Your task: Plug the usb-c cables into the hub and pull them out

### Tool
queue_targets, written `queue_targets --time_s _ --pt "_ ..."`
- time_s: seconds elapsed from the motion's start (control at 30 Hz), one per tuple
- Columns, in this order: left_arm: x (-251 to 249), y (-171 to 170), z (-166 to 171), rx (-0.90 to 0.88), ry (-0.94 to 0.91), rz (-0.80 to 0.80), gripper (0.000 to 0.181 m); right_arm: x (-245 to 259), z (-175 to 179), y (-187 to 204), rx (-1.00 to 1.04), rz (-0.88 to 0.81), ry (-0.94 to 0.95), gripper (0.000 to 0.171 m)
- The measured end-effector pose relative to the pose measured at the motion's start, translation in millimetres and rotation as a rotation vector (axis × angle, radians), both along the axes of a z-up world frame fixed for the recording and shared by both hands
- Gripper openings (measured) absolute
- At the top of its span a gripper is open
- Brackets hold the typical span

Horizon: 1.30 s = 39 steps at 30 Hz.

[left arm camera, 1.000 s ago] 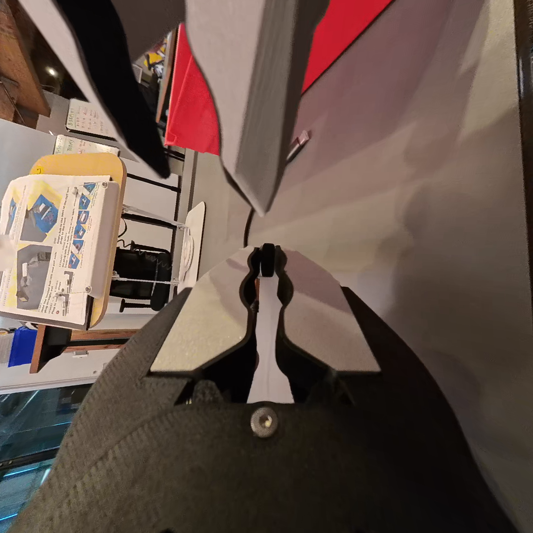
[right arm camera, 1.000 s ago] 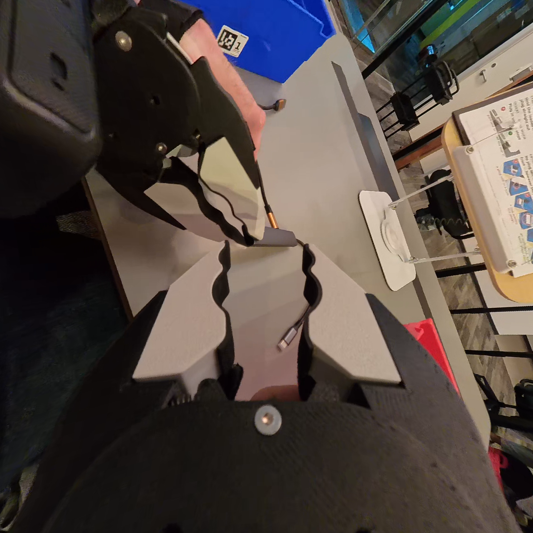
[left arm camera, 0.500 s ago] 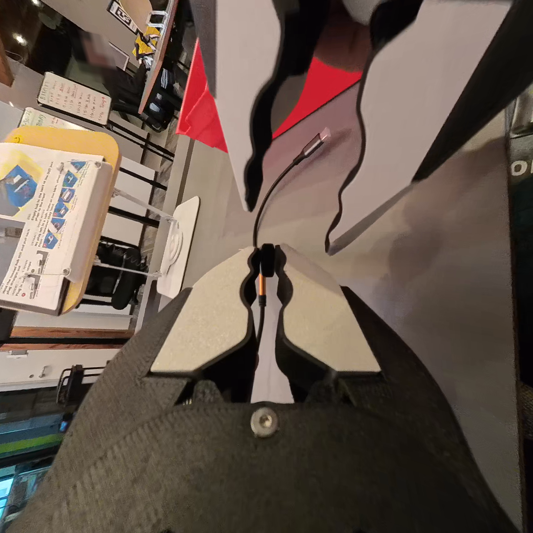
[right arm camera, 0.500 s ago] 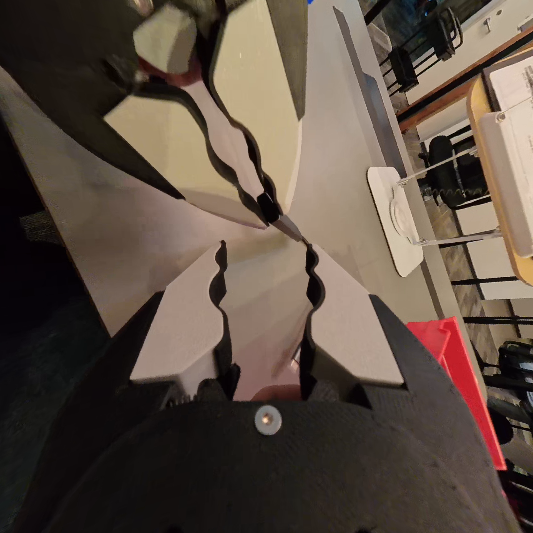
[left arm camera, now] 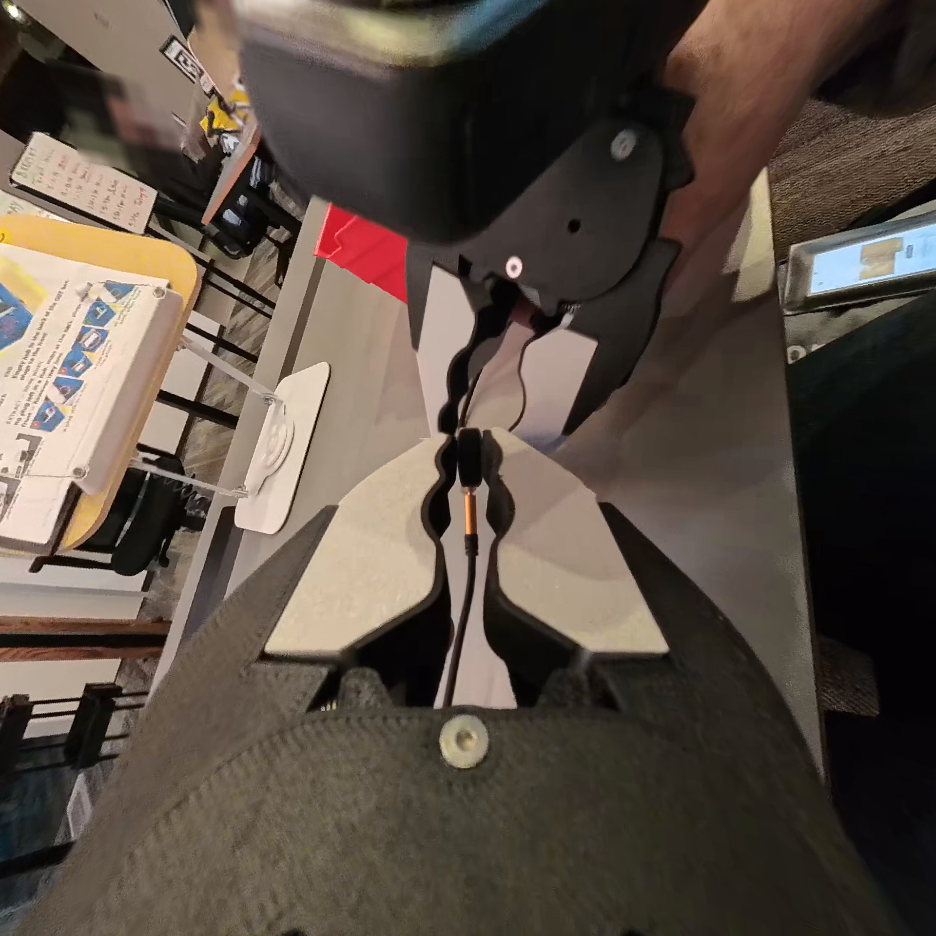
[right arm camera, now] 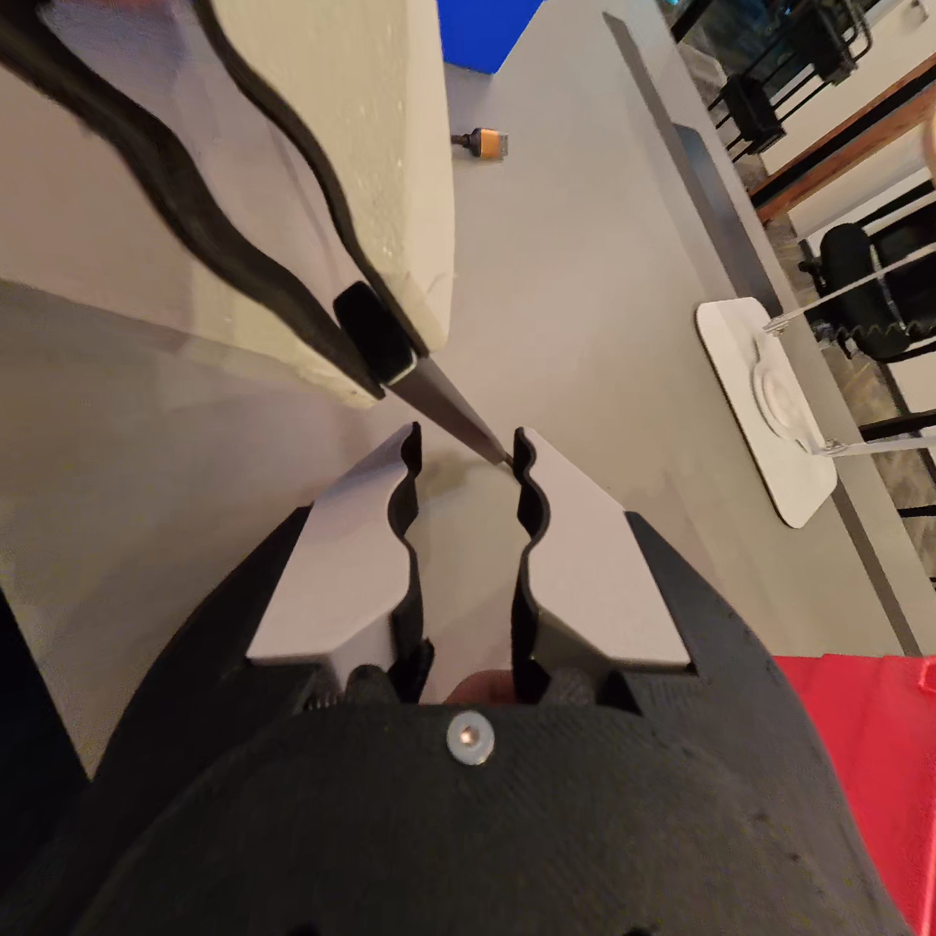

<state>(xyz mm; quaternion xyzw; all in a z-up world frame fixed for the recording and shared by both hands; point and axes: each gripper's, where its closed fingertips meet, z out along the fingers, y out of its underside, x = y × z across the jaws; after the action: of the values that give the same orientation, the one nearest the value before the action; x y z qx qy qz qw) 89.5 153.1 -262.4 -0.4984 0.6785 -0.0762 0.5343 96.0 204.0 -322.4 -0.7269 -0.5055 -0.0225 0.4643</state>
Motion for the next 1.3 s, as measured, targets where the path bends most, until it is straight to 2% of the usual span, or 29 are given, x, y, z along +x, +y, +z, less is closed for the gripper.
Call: queue_targets --time_s 0.07,0.1,0.43,0.57,0.67,0.8,0.87,1.17,1.3 --pt "-1 -3 3 -0.008 -0.007 -0.017 0.009 -4 1 0 0.013 0.023 -0.003 0.017" --pt "-1 -4 4 -0.015 -0.011 -0.023 0.009 -7 1 0 0.02 0.044 0.0 0.016" --pt "-3 -3 17 -0.084 -0.066 -0.018 0.012 -16 14 -1 0.089 0.118 0.04 0.008" --pt "-9 7 24 -0.095 -0.072 0.043 0.027 -14 26 3 0.104 0.1 0.113 0.007" --pt "-16 12 35 -0.142 -0.122 0.084 0.03 -9 32 9 0.101 0.075 0.174 0.007" --pt "-24 13 41 -0.289 -0.185 0.144 0.027 -6 46 13 0.119 0.066 0.271 0.007" --pt "-28 15 39 -0.418 -0.233 0.188 0.029 -6 54 14 0.131 0.075 0.315 0.007" --pt "-25 37 35 -0.981 -0.533 0.263 0.055 -8 76 10 0.246 0.154 0.345 0.007" --pt "-19 49 37 -1.092 -0.648 0.267 0.05 -11 80 7 0.292 0.186 0.321 0.007"
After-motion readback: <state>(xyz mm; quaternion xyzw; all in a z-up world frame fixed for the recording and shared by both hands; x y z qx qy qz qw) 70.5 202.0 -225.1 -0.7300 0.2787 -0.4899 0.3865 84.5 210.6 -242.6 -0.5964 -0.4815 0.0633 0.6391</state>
